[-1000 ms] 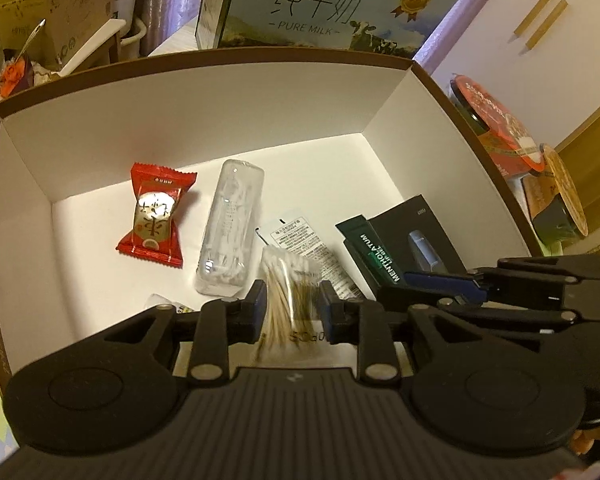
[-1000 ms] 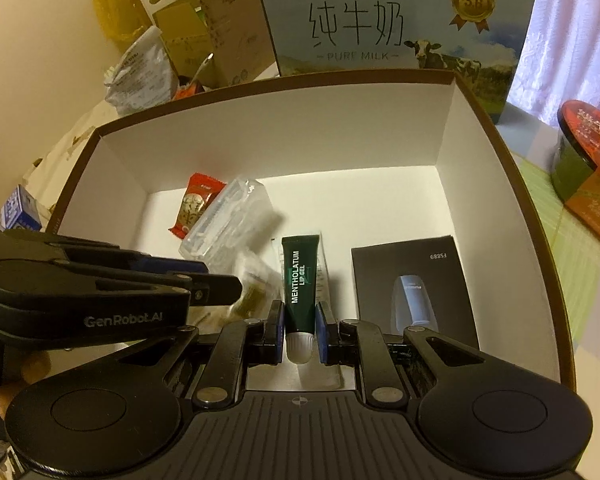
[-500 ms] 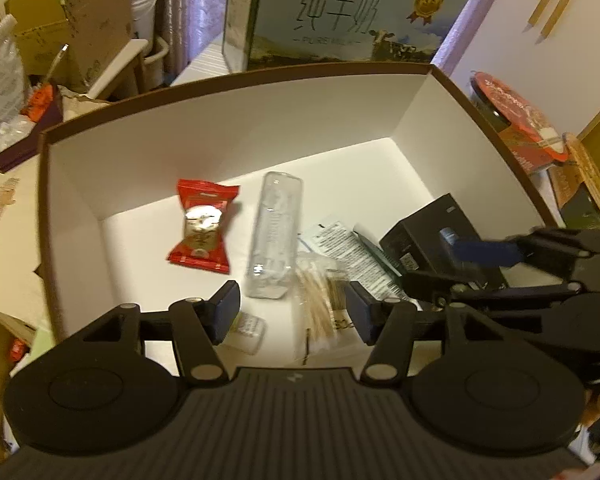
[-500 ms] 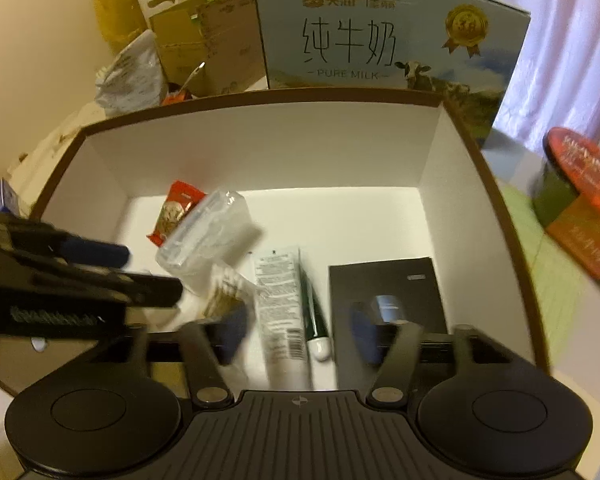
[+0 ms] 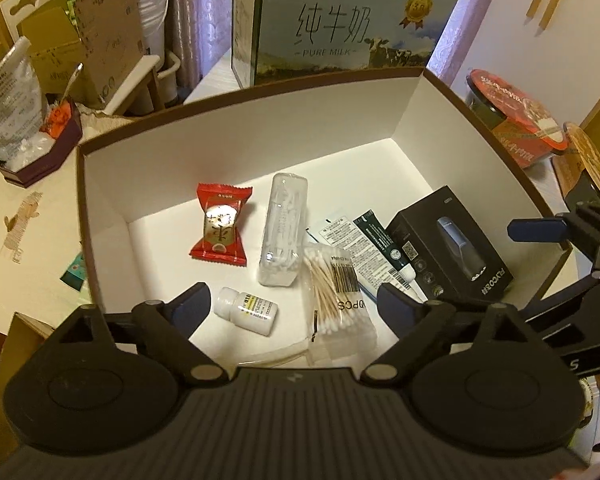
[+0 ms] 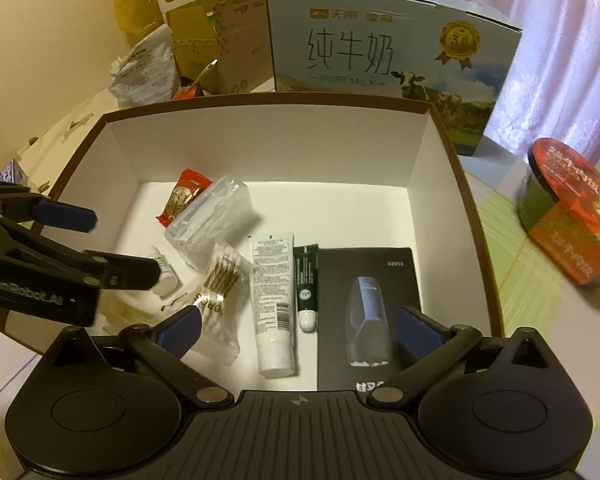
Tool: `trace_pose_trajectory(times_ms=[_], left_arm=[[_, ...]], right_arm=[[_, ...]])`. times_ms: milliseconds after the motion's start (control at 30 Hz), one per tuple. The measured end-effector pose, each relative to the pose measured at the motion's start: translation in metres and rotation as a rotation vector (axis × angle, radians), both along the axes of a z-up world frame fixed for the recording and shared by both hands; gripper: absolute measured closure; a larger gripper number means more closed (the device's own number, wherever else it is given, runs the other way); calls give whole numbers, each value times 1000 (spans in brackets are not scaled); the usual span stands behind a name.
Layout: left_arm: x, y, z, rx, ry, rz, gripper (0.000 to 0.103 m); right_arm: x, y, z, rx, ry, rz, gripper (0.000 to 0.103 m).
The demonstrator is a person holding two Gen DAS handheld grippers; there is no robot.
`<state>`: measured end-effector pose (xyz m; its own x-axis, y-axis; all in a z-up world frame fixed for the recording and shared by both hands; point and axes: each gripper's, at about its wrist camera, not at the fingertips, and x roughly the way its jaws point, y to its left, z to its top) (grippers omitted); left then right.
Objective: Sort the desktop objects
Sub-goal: 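Open both tools to release the tube and swab bag in the box, then withdraw both tools from the box back toward the remaining items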
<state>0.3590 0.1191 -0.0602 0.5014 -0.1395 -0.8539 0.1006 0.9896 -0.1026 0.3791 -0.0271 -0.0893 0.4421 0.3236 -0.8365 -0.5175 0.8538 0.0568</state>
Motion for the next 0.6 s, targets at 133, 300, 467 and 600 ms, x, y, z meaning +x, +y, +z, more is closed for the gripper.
trace_pose_trajectory(times_ms=[133, 300, 467, 600], left_arm=[[-9, 1, 9, 2, -17, 8, 12], [-21, 3, 18, 9, -34, 18, 11], [-36, 2, 26, 16, -45, 22, 10], [-50, -1, 31, 31, -59, 16, 9]], right_arm=[[-5, -8, 5, 10, -4, -19, 2], [-14, -14, 13, 23, -17, -36, 2], [-25, -20, 23, 40, -32, -51, 2], [-36, -23, 31, 54, -49, -53, 2]])
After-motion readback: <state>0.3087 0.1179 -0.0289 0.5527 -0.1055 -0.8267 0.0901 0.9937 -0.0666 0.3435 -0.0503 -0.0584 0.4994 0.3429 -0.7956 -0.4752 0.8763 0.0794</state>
